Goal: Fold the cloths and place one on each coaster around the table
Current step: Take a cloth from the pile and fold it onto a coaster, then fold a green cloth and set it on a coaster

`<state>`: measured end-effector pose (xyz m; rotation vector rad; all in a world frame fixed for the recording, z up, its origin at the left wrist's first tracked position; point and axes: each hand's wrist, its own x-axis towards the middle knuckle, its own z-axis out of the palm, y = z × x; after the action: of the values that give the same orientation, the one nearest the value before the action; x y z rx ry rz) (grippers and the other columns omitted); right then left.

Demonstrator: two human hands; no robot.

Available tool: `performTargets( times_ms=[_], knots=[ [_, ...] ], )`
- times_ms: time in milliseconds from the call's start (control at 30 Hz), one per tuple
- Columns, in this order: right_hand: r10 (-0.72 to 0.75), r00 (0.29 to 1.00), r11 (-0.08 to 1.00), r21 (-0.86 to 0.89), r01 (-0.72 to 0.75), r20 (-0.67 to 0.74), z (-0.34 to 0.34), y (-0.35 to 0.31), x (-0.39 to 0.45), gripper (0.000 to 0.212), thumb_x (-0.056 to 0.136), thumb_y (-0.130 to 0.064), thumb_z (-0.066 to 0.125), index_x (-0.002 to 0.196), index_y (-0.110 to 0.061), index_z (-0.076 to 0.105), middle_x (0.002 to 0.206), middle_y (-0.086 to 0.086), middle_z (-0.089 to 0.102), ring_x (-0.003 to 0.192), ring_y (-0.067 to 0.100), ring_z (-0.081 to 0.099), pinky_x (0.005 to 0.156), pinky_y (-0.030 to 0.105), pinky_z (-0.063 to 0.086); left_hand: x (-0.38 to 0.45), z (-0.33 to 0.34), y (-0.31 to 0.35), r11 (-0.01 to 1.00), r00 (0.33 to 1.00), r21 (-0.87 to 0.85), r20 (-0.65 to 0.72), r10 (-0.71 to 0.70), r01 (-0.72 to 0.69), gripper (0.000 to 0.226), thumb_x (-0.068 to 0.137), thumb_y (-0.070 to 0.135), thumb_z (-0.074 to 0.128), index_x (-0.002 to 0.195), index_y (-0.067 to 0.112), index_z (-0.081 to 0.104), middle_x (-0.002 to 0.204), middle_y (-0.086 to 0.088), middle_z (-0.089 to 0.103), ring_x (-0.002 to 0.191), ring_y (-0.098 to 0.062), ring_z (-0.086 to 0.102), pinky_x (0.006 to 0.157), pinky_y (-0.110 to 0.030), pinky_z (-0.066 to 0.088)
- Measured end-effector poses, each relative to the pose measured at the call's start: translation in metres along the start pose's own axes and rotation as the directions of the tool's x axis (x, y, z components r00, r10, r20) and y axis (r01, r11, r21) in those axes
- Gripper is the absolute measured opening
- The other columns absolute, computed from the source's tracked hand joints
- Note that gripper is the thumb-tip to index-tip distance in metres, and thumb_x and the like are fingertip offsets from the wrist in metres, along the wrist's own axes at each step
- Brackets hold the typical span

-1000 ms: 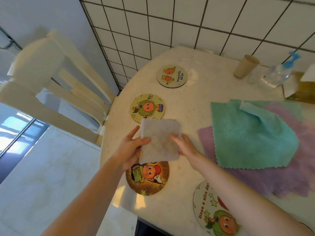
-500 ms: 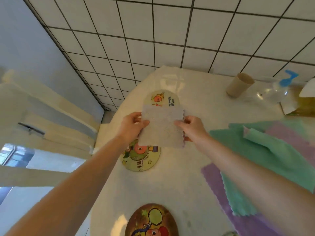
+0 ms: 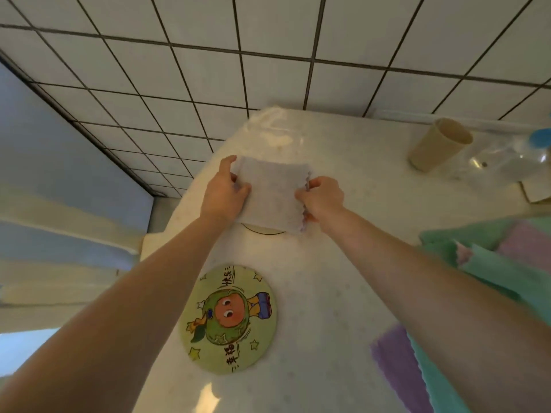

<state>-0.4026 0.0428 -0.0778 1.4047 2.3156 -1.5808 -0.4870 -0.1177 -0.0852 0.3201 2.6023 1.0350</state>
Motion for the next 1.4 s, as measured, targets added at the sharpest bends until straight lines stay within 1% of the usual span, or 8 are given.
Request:
performTargets(
  times_ms=[100,267,400,633,967,1100,1300,1400],
  knots=[
    [-0.029,0.999,0.995,-0.097,0.026,-0.030,0.003,0.003,0.006,0.006,0.079,-0.017,0.066,0.082,-0.012,0.065,0.085,0.009,0.067,0.080,0.024,0.063,0.070,0.028,0.051,0.000,0.005,-0.003,0.980,0.997,0.191,-0.053,0.064,-0.052,0.053,0.089,0.029,0.055,0.138,0.028,0.033,0.121,-0.006,0.055,0.100,-0.030,0.057,0.080,-0.043,0.050],
    [-0.025,0.998,0.988,-0.154,0.016,-0.061,-0.007,0.009,0.002,0.020,0.081,-0.023,0.063,0.097,-0.015,0.052,0.101,0.010,0.062,0.081,0.029,0.065,0.074,0.038,0.056,-0.011,0.000,-0.001,0.911,0.995,0.412,-0.074,0.063,-0.028,0.051,0.090,0.031,0.051,0.138,0.018,0.037,0.132,-0.010,0.044,0.114,-0.034,0.047,0.080,-0.047,0.048],
    [-0.101,0.995,0.962,-0.258,0.092,-0.021,-0.033,0.029,-0.019,0.027,0.085,-0.013,0.056,0.112,-0.015,0.058,0.111,0.008,0.064,0.097,0.024,0.062,0.071,0.021,0.040,-0.039,-0.002,0.007,0.842,0.971,0.513,-0.059,0.232,-0.170,0.050,0.084,0.015,0.054,0.134,0.010,0.044,0.126,-0.015,0.047,0.112,-0.036,0.041,0.081,-0.046,0.044],
    [-0.260,0.965,0.905,-0.344,0.251,0.020,-0.108,0.108,-0.088,0.021,0.084,-0.008,0.055,0.101,-0.011,0.066,0.102,0.008,0.070,0.096,0.026,0.065,0.087,0.030,0.047,-0.133,0.046,0.038,0.856,0.930,0.365,0.119,0.347,-0.366,0.042,0.084,0.011,0.056,0.125,0.012,0.053,0.117,-0.009,0.055,0.110,-0.031,0.047,0.082,-0.043,0.048],
    [-0.602,0.799,0.686,-0.508,0.520,0.004,-0.244,0.210,-0.149,0.023,0.077,0.000,0.064,0.099,-0.009,0.065,0.095,0.011,0.064,0.089,0.030,0.062,0.078,0.039,0.050,-0.283,0.162,0.082,0.842,0.853,0.269,0.386,0.351,-0.468,0.043,0.085,0.018,0.054,0.128,0.016,0.055,0.127,-0.005,0.054,0.115,-0.029,0.047,0.096,-0.037,0.042],
    [-0.628,0.765,0.639,-0.657,0.401,-0.144,-0.295,0.224,-0.142,0.031,0.078,-0.009,0.063,0.109,-0.011,0.060,0.108,0.015,0.057,0.100,0.038,0.053,0.083,0.044,0.047,-0.311,0.193,0.108,0.801,0.823,0.311,0.447,0.351,-0.511,0.052,0.088,0.026,0.054,0.138,0.017,0.044,0.138,-0.005,0.048,0.125,-0.029,0.041,0.105,-0.037,0.035],
    [-0.444,0.842,0.649,-0.758,0.067,-0.305,-0.339,0.235,-0.121,0.050,0.082,-0.025,0.067,0.120,0.001,0.049,0.121,0.026,0.049,0.109,0.045,0.045,0.088,0.049,0.041,-0.295,0.215,0.162,0.735,0.784,0.322,0.426,0.451,-0.597,0.062,0.090,0.024,0.051,0.146,0.016,0.027,0.144,-0.005,0.038,0.131,-0.028,0.035,0.107,-0.040,0.034],
    [-0.323,0.900,0.697,-0.717,0.017,-0.293,-0.348,0.244,-0.109,0.045,0.082,-0.031,0.067,0.112,0.001,0.057,0.116,0.025,0.054,0.110,0.043,0.047,0.091,0.046,0.040,-0.274,0.226,0.196,0.711,0.775,0.329,0.387,0.500,-0.622,0.071,0.089,0.018,0.052,0.150,0.014,0.016,0.150,-0.006,0.031,0.136,-0.028,0.029,0.109,-0.041,0.033]
  ],
)
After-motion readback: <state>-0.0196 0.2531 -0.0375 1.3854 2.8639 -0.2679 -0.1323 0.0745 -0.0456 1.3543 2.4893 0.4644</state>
